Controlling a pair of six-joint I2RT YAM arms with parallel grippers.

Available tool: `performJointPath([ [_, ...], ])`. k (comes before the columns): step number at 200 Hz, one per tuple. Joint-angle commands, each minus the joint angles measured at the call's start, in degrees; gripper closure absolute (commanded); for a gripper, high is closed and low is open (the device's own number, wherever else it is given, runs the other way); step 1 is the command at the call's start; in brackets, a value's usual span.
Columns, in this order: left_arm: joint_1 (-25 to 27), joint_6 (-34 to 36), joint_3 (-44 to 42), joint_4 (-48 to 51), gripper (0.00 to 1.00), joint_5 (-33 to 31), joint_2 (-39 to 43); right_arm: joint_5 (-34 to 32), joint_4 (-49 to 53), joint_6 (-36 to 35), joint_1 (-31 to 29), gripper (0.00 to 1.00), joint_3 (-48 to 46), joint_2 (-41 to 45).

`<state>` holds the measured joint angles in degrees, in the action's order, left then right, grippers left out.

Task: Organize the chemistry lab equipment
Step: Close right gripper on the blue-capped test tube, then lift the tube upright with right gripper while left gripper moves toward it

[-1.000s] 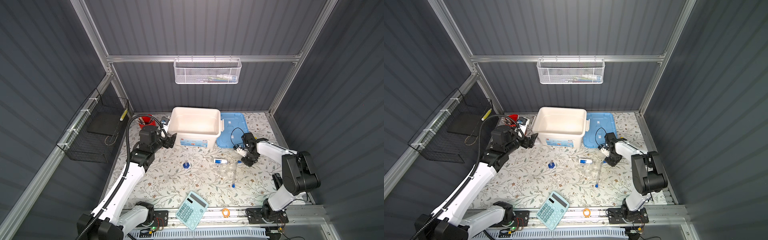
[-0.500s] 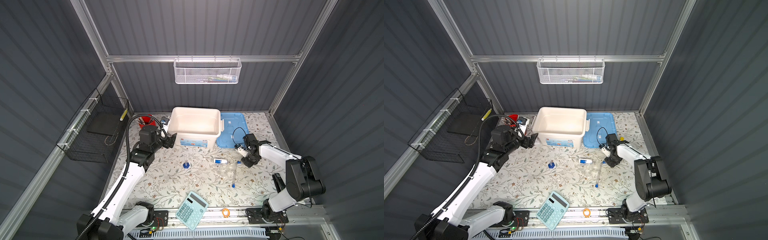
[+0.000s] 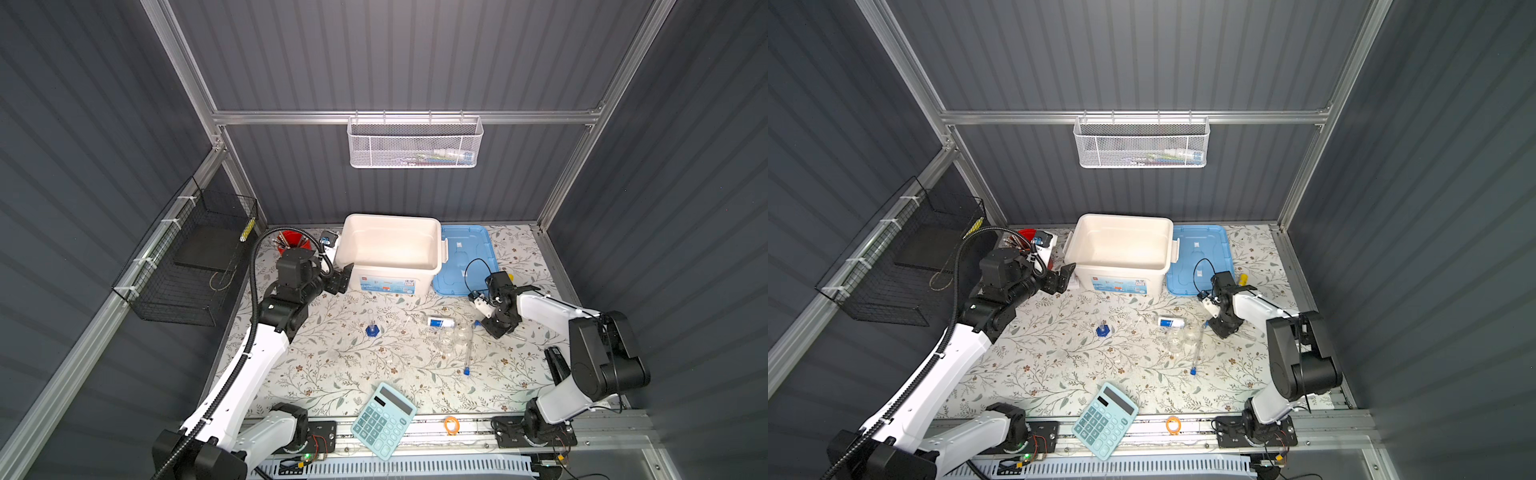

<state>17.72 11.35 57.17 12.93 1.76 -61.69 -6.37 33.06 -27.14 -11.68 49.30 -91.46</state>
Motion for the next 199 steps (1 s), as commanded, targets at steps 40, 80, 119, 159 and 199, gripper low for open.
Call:
performJointPath([
  [40,0.3,-1.16,1.98,0.72,0.12,1.57,-0.93,0.58,-0.54,0.33,0.0,0.75,-0.96,-1.1],
  [80,0.3,-1.62,2.02,0.34,0.12,2.26,-1.2,1.59,-0.63,1.06,0.12,0.81,-0.87,1.01],
  [119,0.3,-2.73,2.55,0.07,0.12,4.07,-1.66,3.25,-1.2,1.7,0.17,0.84,-1.52,6.04],
  [159,0.3,-3.95,4.43,0.75,0.12,9.28,-3.22,6.55,-1.15,2.18,0.17,0.85,-1.66,13.9],
  [199,0.56,-7.45,7.29,0.24,0.14,20.83,-6.03,13.22,-2.38,3.87,0.17,0.87,-0.19,23.49],
])
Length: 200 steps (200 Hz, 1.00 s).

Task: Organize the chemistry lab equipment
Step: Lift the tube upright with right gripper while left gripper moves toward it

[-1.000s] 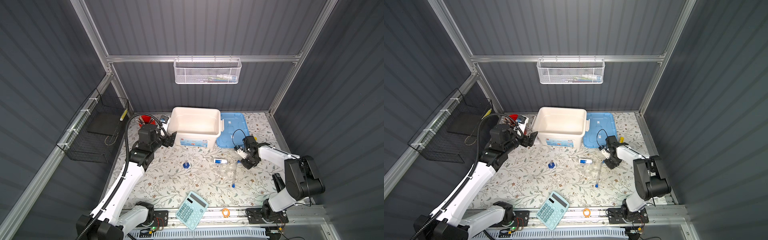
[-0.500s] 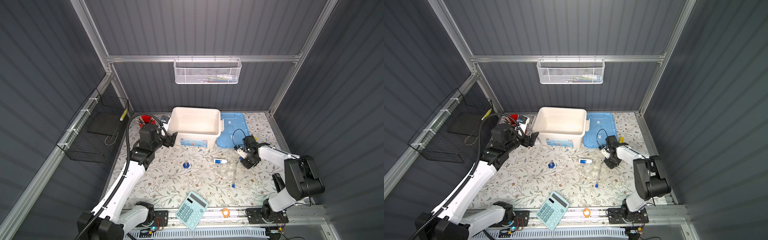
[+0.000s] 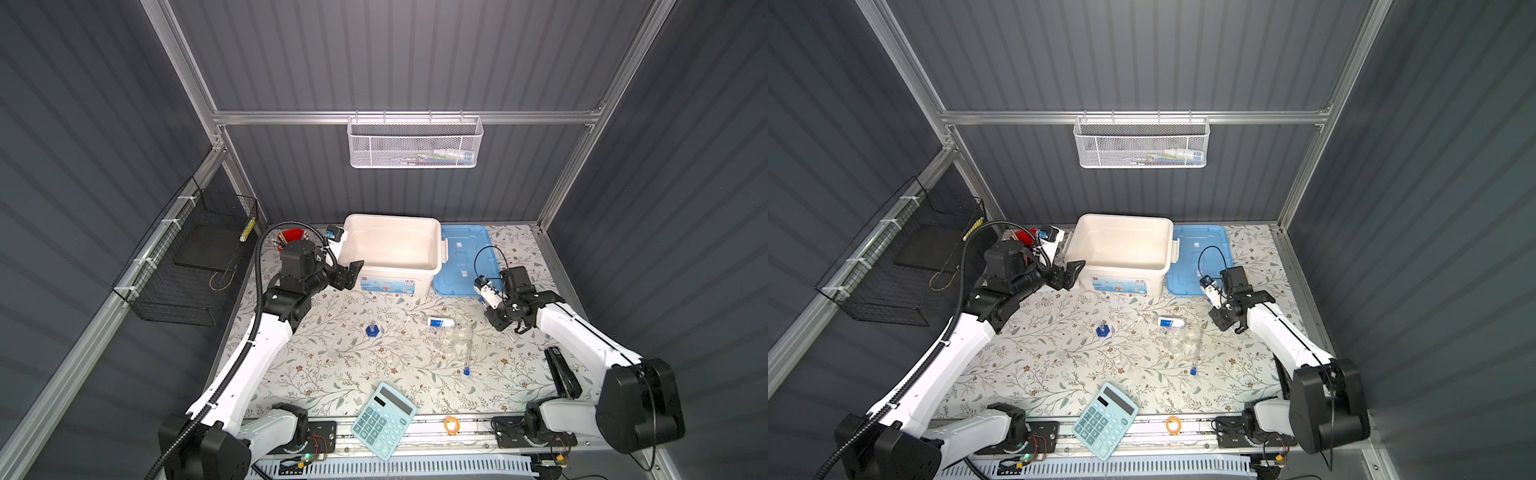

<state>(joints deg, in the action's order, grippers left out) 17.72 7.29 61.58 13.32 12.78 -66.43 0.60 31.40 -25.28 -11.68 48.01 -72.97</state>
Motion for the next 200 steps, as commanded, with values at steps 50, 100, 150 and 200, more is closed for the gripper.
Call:
performJointPath([
  [50,6.56,-9.61,2.92,-8.43,0.2,14.82,-5.9,8.69,-3.87,4.45,-3.35,0.87,3.58,10.7],
  [100,13.82,-15.25,4.67,-17.55,0.22,19.38,-13.45,8.33,-8.02,6.44,-10.56,0.88,7.22,10.13],
  [150,15.28,-22.21,4.65,-27.02,0.25,24.09,-16.65,10.14,-12.66,8.21,-14.3,0.89,8.86,10.65],
  [200,16.95,-26.45,5.14,-33.0,0.27,26.93,-19.93,11.39,-17.16,9.71,-17.28,0.89,9.27,9.99],
])
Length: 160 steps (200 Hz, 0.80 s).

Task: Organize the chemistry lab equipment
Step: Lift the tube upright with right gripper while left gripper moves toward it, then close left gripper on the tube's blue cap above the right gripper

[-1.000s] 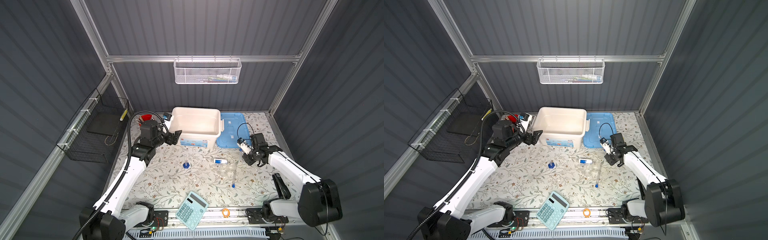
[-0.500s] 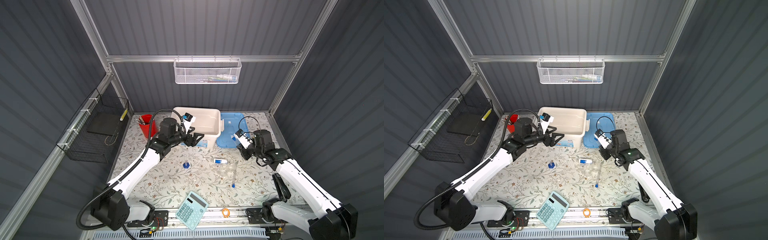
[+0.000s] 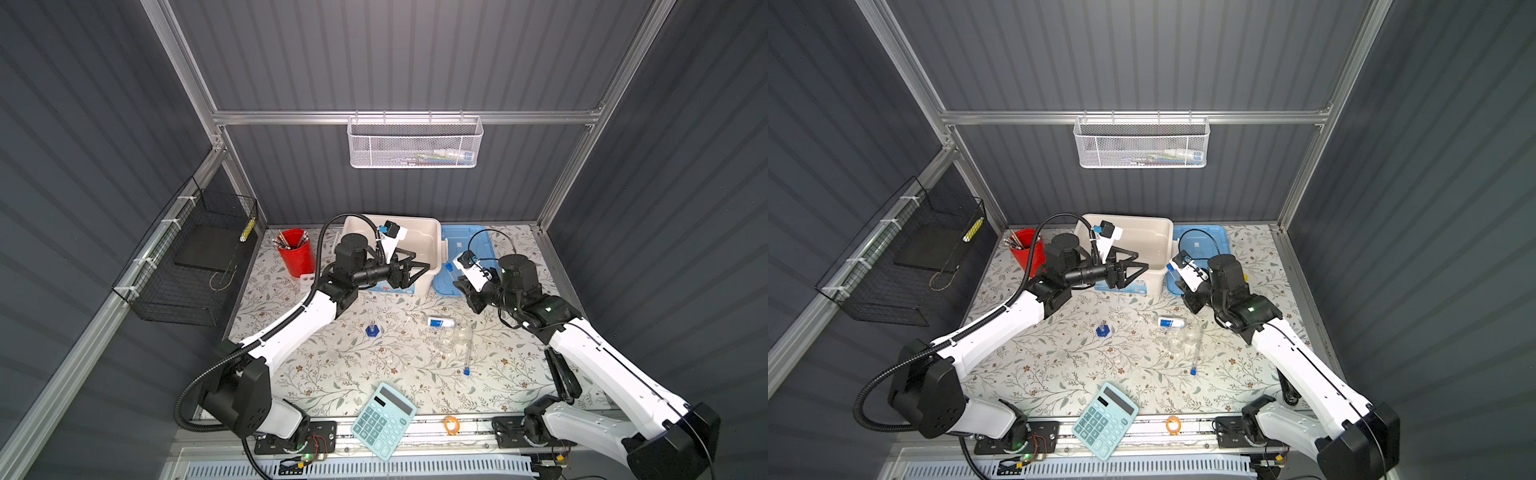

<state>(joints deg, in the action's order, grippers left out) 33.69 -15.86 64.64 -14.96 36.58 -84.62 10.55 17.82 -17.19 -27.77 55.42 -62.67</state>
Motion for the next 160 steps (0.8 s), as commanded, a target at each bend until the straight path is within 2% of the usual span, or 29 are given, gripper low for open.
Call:
performJointPath([
  [1,1.0,-3.3,2.07,-4.72,0.27,3.14,-1.76,1.47,-3.63,1.63,-1.22,0.89,1.87,-0.37],
  [63,1.51,-3.74,2.39,-5.98,0.3,3.23,-2.7,1.62,-4.89,1.63,-3.52,0.88,2.94,-1.05],
  [160,1.77,-2.81,3.49,-5.84,0.48,3.94,-3.91,1.93,-6.7,1.79,-5.36,0.88,4.68,-4.54],
])
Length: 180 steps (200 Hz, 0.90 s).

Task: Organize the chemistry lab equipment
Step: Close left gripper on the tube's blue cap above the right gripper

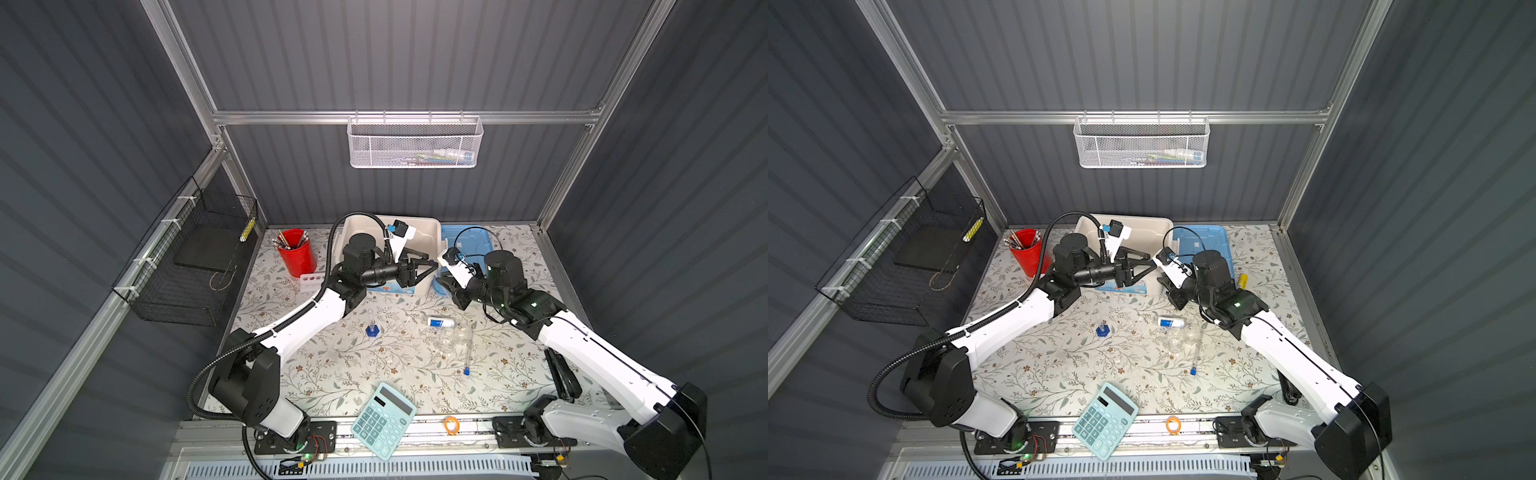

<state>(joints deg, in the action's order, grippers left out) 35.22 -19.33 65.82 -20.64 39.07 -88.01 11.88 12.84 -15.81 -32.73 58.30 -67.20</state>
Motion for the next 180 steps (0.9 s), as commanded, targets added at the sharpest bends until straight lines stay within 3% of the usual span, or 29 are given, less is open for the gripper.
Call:
performJointPath([
  [1,0.26,0.68,2.3,-0.13,0.48,1.45,-0.51,0.6,-1.7,0.42,-0.4,0.88,1.8,0.02],
  [94,0.26,1.03,2.83,0.25,0.69,2.23,-0.94,0.52,-2.53,1.04,-0.96,0.87,2.33,-1.31],
  [180,0.33,1.99,2.64,0.96,0.75,1.45,-0.59,-0.42,-3.05,1.66,-1.14,0.86,3.64,-2.49],
])
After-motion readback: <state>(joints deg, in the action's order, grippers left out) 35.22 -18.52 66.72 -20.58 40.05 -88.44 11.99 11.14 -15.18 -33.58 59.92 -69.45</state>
